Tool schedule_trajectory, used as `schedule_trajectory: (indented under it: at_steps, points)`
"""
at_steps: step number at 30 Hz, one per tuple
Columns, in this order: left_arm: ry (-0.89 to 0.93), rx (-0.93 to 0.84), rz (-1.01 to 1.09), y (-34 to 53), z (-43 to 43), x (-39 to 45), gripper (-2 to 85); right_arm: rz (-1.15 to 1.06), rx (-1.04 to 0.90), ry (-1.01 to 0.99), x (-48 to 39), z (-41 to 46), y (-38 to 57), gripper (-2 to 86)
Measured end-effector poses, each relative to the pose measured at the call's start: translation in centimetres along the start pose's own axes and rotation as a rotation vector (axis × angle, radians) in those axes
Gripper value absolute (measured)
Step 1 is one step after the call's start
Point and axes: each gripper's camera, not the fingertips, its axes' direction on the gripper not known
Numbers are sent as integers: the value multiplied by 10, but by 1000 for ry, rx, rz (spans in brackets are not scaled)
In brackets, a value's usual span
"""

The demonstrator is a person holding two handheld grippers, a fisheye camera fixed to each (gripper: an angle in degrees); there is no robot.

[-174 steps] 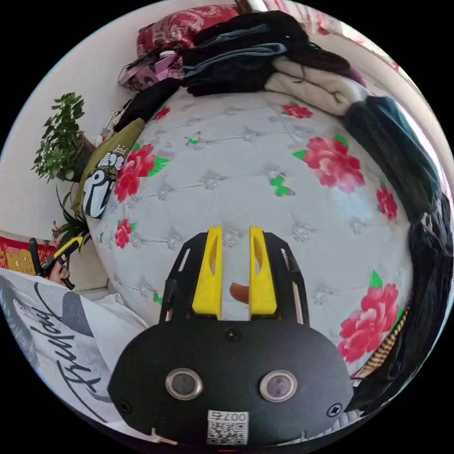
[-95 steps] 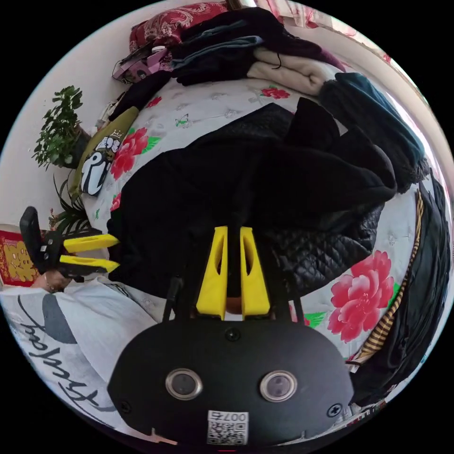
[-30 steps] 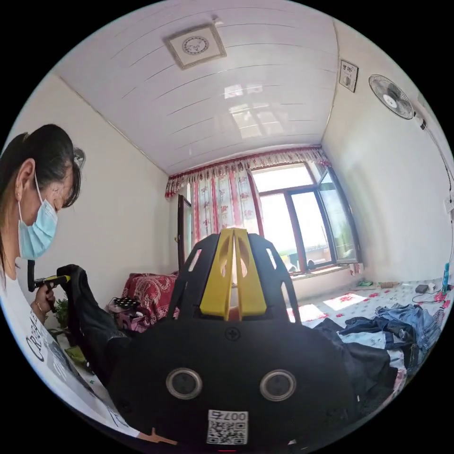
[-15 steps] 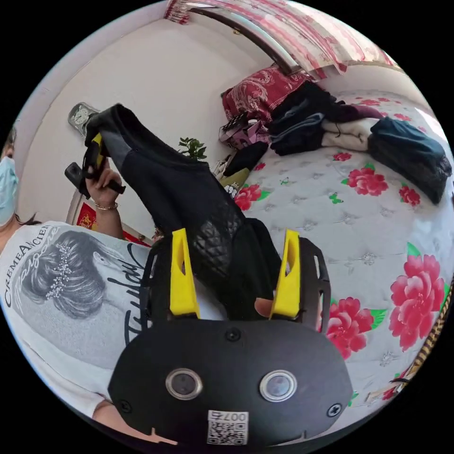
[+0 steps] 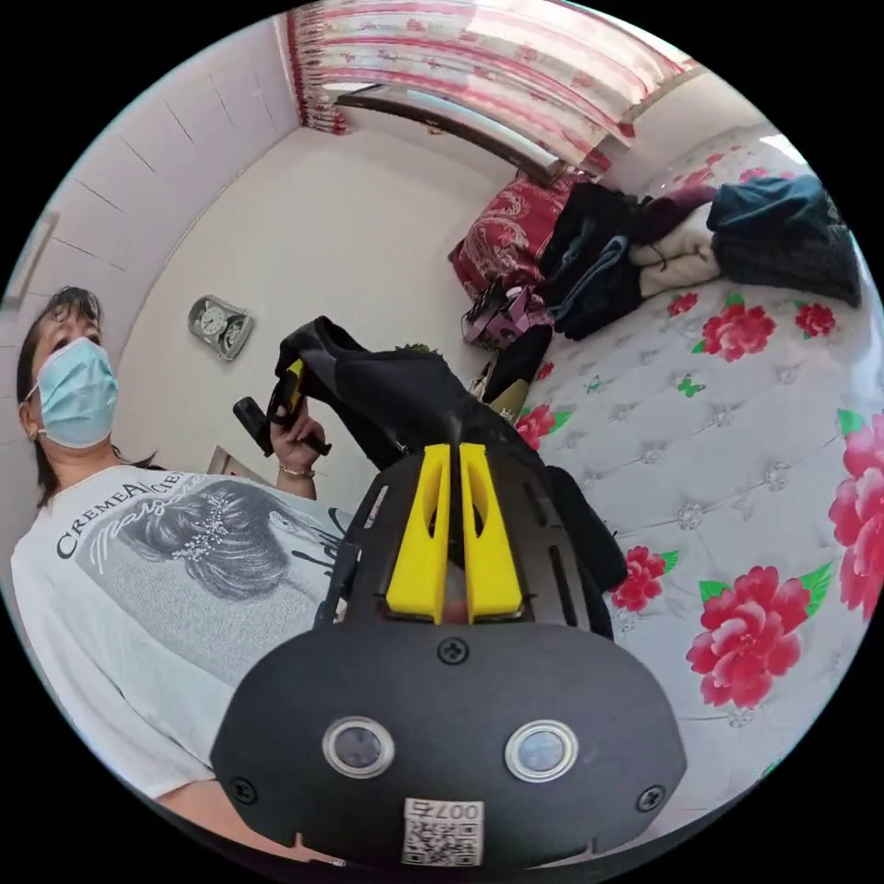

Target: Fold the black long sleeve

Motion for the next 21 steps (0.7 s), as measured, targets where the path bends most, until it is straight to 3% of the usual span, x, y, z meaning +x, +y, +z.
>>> schedule_trajectory:
  at_steps: [3,6,8,12,16,21]
  points:
    - [34,39,29,-14,-3,5,41,-196,112,229,-72,-41,-20,2]
    - [84,238,91,-36,-34,15,40,-450,256,411,-161,-70,-32,1]
    - [80,387,187,-57,-63,23,39,-581,359,463,-209,-83,-36,2]
    - [10,465,296,-101,-70,22,39,-794,482,629,-288,-87,-70,5]
    - [-9,359,160,-176,13,-40,46,-807,438,766,-292,-64,-148,18]
    - [-163,-116,-335,-193,197,-154,122,-342,199,906,-161,-12,-252,60]
